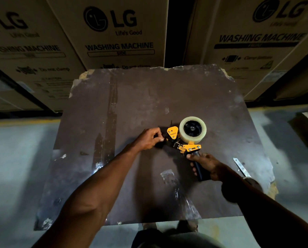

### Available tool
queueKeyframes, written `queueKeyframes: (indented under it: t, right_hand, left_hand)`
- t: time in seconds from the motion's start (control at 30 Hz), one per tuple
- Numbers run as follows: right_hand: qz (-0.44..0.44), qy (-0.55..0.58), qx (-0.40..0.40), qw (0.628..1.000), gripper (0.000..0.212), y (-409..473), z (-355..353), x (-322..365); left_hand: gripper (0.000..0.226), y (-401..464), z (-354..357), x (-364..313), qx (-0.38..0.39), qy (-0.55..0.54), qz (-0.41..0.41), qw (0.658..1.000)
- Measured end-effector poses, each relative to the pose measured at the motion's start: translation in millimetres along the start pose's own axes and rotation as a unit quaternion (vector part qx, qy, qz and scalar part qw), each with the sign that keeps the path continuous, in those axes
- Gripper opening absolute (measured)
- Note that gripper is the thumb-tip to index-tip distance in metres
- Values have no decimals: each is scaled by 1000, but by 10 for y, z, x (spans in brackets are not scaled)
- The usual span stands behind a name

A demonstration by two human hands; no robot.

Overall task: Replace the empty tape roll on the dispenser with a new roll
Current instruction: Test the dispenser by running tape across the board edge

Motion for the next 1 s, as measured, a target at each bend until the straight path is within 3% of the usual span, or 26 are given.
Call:
queueKeyframes:
  t: [0.27,0.6,0.8,1.0]
  right_hand:
    - [-4,-6,6,1000,30,17,-46,13]
    - [2,6,7,1000,24,49,-2,15]
    - [0,8,17,1000,25,78,9,-8]
    - [-8,14,25,1000,24,88,-7,-18]
  left_hand:
    - [10,248,-122,-74,33,40,-11,999]
    - [23,485,-281,-225,16,157,-23,987]
    - [16,495,-210,-166,68,91,-31,993]
    - [15,360,-72,-60,46,47,-21,998]
Point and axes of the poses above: each hand's wrist, its own y-axis towards the middle knuckle, its own z-axis out of the palm, x = y × z, the point moved 2 cm from there along y, towards the middle knuckle, and after that the axes turned 2 degrees about y, right-handed, at the moved point
